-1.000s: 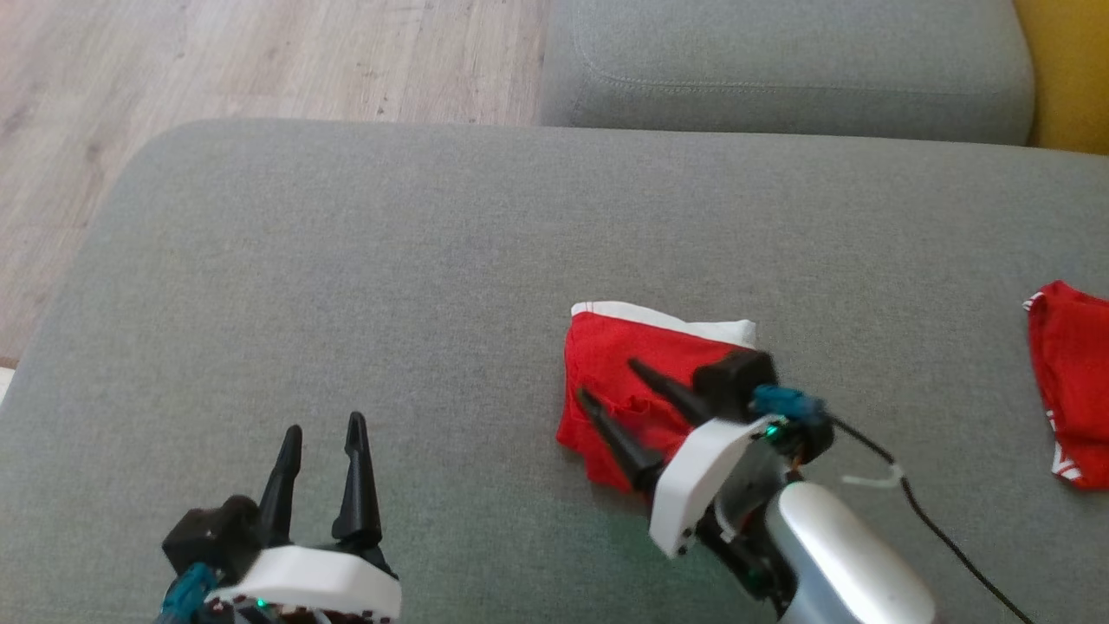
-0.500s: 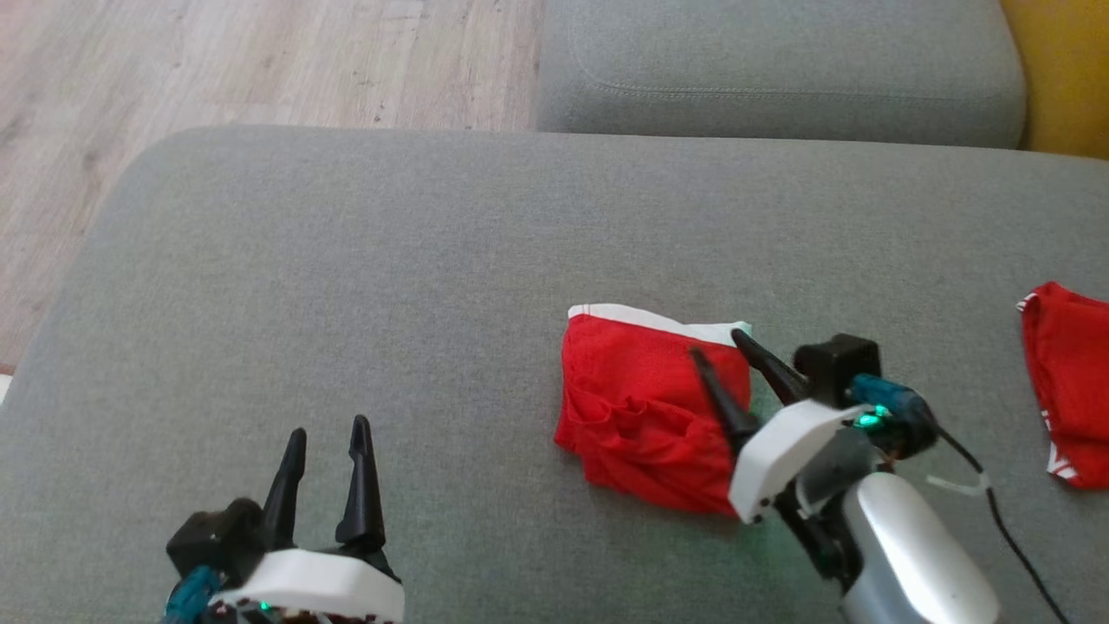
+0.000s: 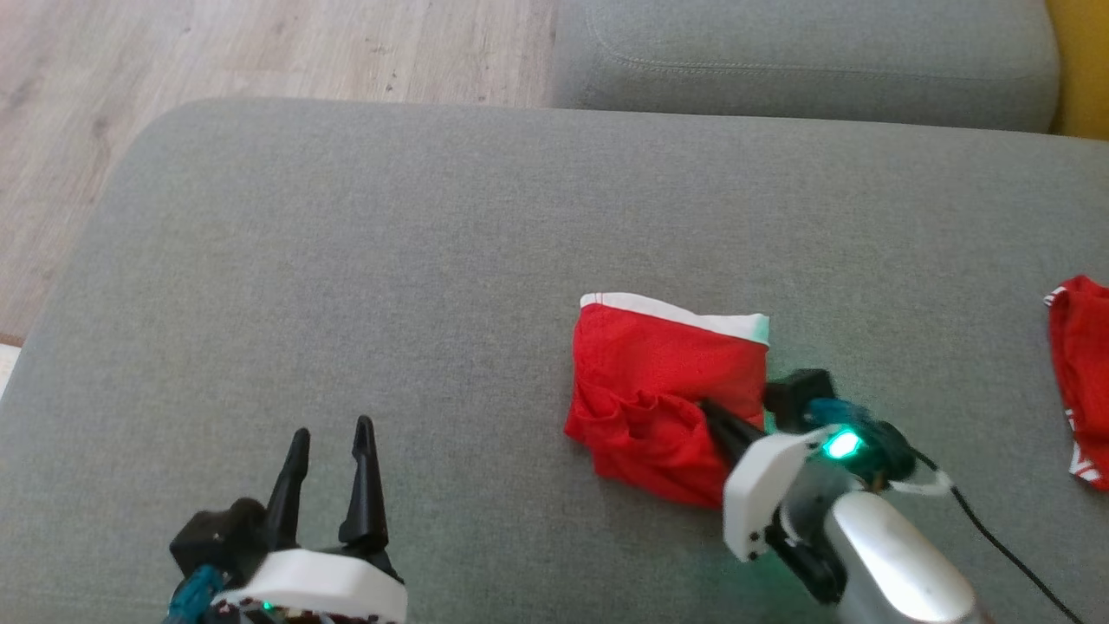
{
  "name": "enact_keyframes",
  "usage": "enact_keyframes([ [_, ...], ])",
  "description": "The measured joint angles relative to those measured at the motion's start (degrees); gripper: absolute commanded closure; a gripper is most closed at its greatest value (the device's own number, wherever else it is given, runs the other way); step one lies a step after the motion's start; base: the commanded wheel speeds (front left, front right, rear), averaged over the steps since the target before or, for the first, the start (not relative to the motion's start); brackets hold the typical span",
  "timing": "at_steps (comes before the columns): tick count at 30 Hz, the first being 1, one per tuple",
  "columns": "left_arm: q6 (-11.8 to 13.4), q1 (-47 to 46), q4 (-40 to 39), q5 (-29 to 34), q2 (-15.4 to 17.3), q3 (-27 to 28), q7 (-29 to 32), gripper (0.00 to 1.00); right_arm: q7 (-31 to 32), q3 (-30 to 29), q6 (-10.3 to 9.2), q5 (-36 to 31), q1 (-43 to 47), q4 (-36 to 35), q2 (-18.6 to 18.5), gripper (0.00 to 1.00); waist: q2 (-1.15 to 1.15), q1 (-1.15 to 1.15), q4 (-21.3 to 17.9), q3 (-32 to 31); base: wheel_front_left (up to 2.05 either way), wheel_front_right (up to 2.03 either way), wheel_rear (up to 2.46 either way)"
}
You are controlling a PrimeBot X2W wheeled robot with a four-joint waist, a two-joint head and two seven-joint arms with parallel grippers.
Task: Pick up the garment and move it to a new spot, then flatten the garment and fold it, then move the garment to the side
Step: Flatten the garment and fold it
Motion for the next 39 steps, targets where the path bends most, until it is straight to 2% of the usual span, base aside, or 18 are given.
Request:
enact_keyframes([
  [6, -0.1, -0.1, 0.2, 0.0, -0.4, -0.6, 0.0, 0.0, 0.0, 11.1, 0.0, 5.7, -2.9, 1.0, -2.2, 1.0, 0.0, 0.0, 0.4, 0.3, 0.0, 0.0, 0.0],
  [13, -0.1, -0.1, 0.2, 0.0, -0.4, -0.5, 0.0, 0.0, -0.9, 22.5, 0.0, 11.7, -3.0, -2.8, -6.4, 1.0, 0.0, 0.0, 0.1, 0.2, 0.0, 0.0, 0.0],
  [24, 0.0, -0.1, 0.2, 0.0, -0.4, -0.5, 0.0, 0.0, -2.6, 30.8, 0.0, 15.2, -3.0, -8.9, -8.5, 1.0, 0.0, 0.0, -0.6, 0.1, 0.0, 0.0, 0.0],
  [28, 0.0, -0.1, 0.2, 0.0, -0.4, -0.5, 0.0, 0.0, -4.3, 29.4, 0.0, 15.1, -3.0, -10.3, -8.5, 1.0, 0.0, 0.0, -0.6, -0.1, 0.0, 0.0, 0.0],
  [32, 0.0, -0.1, 0.2, 0.0, -0.4, -0.5, 0.0, 0.0, -6.2, 23.1, 0.0, 14.3, -3.4, -12.1, -8.6, 1.0, 0.0, 0.0, -0.4, -0.4, 0.0, 0.0, 0.0],
  [36, 0.0, -0.1, 0.2, 0.0, -0.4, -0.5, 0.0, 0.0, -5.8, 17.4, 0.0, 12.6, -4.1, -13.1, -9.0, 1.0, 0.0, 0.0, 0.1, -0.3, 0.0, 0.0, 0.0],
  [39, 0.0, -0.1, 0.1, 0.0, -0.4, -0.5, 0.0, 0.0, -4.2, 16.1, 0.0, 11.6, -5.5, -12.4, -10.3, 1.0, 0.0, 0.0, 0.7, 0.3, 0.0, 0.0, 0.0],
])
